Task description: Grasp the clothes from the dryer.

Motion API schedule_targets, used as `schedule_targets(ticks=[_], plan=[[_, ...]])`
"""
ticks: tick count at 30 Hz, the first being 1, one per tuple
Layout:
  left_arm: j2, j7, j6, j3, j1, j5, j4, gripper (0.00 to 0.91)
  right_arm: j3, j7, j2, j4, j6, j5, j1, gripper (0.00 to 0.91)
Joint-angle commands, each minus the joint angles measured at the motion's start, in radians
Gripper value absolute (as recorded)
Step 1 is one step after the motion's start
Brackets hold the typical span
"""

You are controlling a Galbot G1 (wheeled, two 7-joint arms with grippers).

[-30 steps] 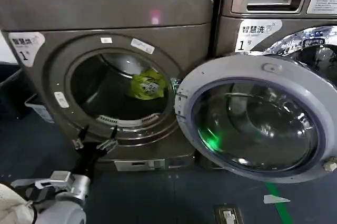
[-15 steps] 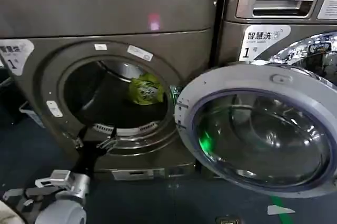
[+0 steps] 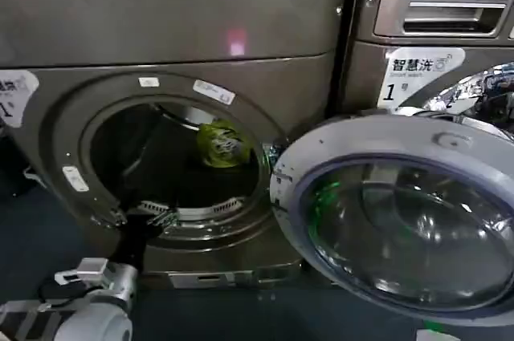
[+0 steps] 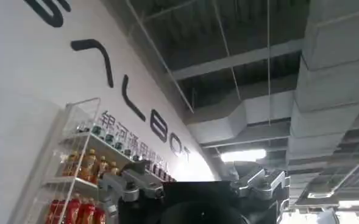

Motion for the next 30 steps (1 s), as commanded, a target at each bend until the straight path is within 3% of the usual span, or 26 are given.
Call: schedule_targets(ticks=[1, 30], plan=[[0.000, 0.001, 0.001, 0.000, -0.003, 0.000, 0.001, 0.907, 0.003, 0.000, -0.001, -0.001, 0.000, 0.000, 0.000, 0.907], [0.007, 0.001, 0.001, -0.004, 0.004, -0.003, -0.004, 0.907, 0.010, -0.002, 0.004, -0.002, -0.001, 0.000, -0.007, 0.907]])
